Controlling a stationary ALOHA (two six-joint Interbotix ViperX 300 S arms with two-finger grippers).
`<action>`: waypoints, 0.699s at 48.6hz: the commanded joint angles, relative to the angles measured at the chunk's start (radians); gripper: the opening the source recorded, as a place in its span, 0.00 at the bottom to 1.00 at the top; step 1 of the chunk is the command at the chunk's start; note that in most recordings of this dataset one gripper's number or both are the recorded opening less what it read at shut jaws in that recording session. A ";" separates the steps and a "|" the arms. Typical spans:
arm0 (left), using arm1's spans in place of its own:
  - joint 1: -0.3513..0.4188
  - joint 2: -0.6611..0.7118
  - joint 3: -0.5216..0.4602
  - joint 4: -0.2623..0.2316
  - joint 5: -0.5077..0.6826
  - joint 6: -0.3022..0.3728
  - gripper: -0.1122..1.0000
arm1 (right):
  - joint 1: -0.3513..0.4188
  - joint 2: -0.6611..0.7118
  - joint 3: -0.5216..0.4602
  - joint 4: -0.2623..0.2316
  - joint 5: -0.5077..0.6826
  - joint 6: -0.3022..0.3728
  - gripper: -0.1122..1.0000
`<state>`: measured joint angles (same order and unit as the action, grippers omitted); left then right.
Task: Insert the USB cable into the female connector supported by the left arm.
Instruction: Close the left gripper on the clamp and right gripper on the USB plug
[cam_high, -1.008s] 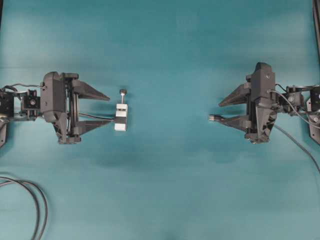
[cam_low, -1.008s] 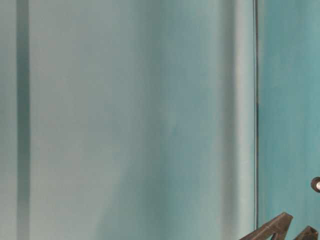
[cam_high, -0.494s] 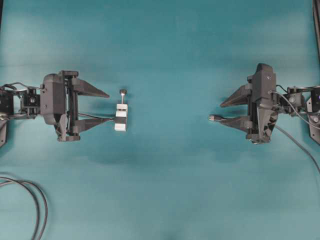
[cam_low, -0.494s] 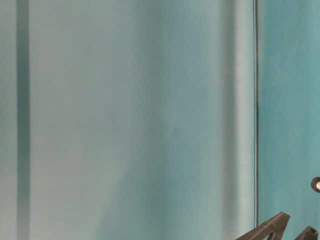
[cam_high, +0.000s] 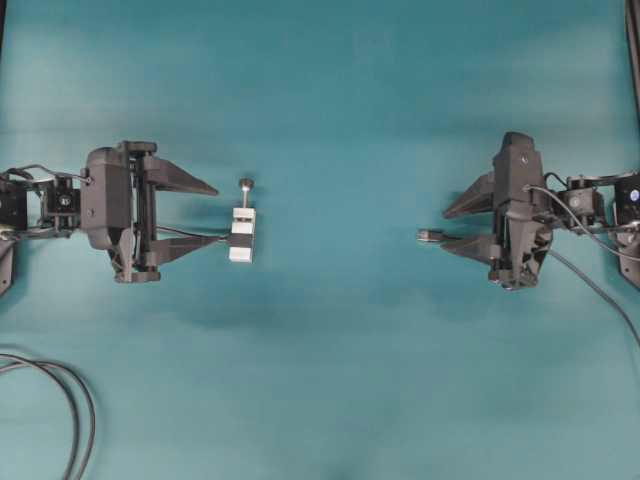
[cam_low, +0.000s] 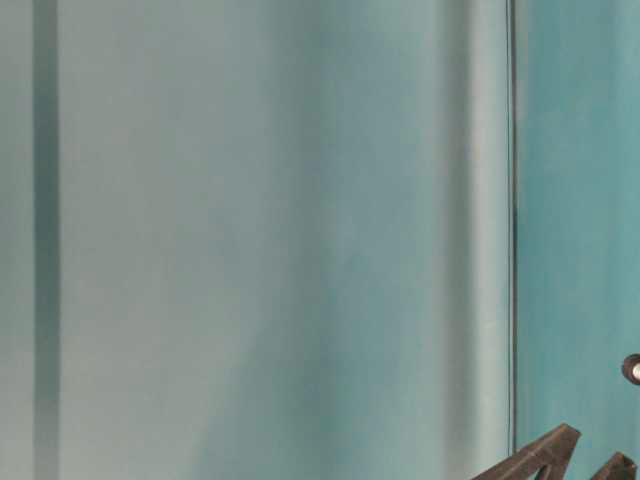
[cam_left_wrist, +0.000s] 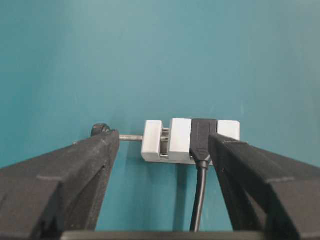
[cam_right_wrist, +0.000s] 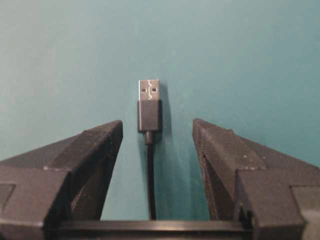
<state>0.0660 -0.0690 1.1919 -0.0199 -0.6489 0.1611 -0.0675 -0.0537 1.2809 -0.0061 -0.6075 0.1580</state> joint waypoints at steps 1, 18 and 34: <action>-0.002 -0.006 -0.008 -0.002 -0.005 0.011 0.85 | 0.002 0.008 -0.017 -0.002 -0.021 0.000 0.65; -0.002 -0.006 -0.005 -0.003 -0.003 0.011 0.85 | 0.029 0.044 -0.018 -0.002 -0.035 0.002 0.54; -0.002 -0.006 -0.003 -0.003 -0.005 0.011 0.85 | 0.058 0.048 -0.018 -0.002 -0.034 0.006 0.44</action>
<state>0.0660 -0.0690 1.1950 -0.0215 -0.6489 0.1626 -0.0215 -0.0031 1.2732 -0.0061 -0.6351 0.1595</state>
